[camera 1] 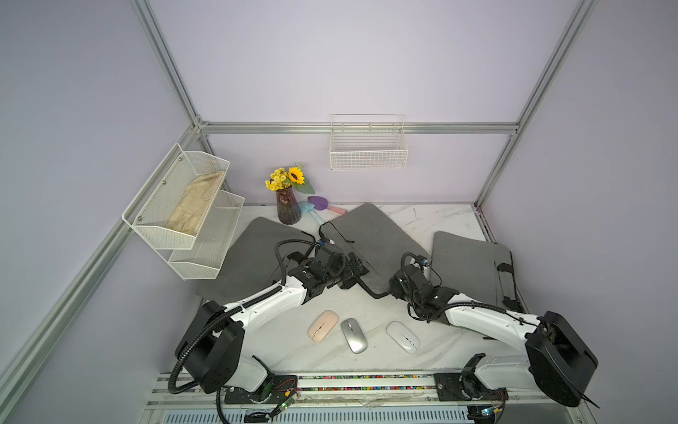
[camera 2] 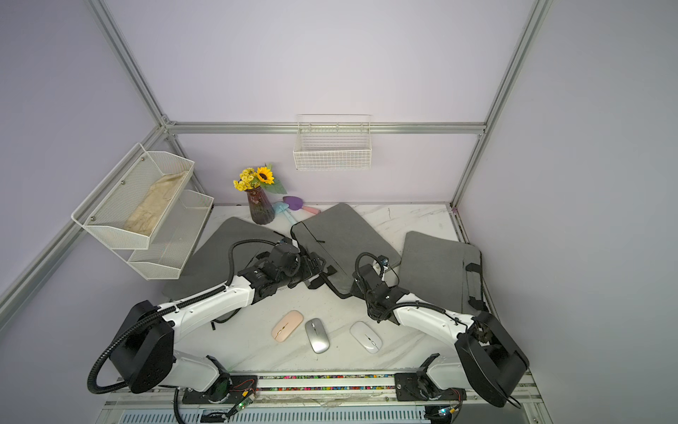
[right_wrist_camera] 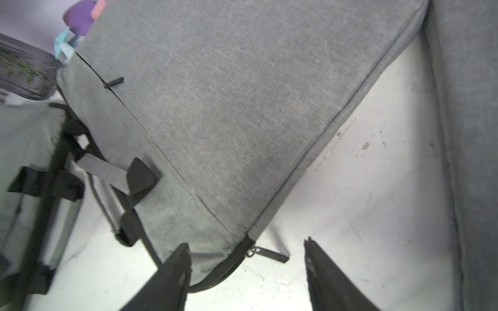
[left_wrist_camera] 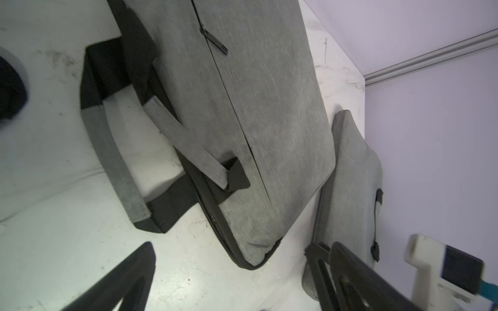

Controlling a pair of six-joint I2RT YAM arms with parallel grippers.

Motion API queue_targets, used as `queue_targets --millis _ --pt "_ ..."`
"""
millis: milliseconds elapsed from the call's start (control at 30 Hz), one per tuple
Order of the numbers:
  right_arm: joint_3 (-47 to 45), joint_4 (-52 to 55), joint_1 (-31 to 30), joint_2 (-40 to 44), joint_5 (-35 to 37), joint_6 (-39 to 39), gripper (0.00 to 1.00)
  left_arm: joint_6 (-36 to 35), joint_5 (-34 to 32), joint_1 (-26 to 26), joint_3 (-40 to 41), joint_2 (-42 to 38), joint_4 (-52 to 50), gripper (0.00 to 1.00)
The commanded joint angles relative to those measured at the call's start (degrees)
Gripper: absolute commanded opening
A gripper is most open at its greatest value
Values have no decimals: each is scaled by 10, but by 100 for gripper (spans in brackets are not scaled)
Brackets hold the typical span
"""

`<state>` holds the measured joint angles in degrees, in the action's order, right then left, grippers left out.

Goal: Put the mouse into the laptop bag
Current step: Unzip the zipper on the zippered laptop bag, then open the zippered laptop bag at the center of the board.

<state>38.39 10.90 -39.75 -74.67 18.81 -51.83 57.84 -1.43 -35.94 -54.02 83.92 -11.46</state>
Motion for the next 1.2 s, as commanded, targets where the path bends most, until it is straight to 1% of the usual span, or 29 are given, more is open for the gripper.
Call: queue_targets --millis 0,67,100,200,333,467,567,700,733,833,933,1033,1167 --pt "-11 40 -24 21 -26 6 88 -55 -20 31 -27 36 -50 97" --pt "-22 49 -46 27 -37 -6 95 -66 1 56 -52 72 -64 95" --pt "-27 48 -58 29 -42 -9 97 -72 10 65 -60 87 -67 94" --pt "-30 58 -100 24 -57 -21 97 -88 35 91 -84 134 -67 91" --pt "-31 96 -141 30 -50 -49 97 -105 39 96 -123 174 -70 91" --pt "-40 142 -152 58 -43 -63 97 -109 35 97 -149 182 -79 91" --pt "-54 162 -154 80 -51 -67 97 -111 38 97 -160 175 -85 91" --pt "-89 161 -155 90 -97 -65 97 -108 48 93 -171 172 -84 91" --pt "-98 139 -154 90 -111 -65 97 -109 50 91 -177 177 -84 91" --pt "-105 132 -168 98 -136 -64 97 -107 61 88 -197 200 -85 88" --pt "-99 170 -181 110 -123 -70 97 -101 66 84 -217 223 -92 84" --pt "-105 192 -188 122 -118 -76 97 -100 55 75 -238 239 -102 80" --pt "-122 183 -197 126 -133 -79 97 -98 46 68 -256 257 -110 72"
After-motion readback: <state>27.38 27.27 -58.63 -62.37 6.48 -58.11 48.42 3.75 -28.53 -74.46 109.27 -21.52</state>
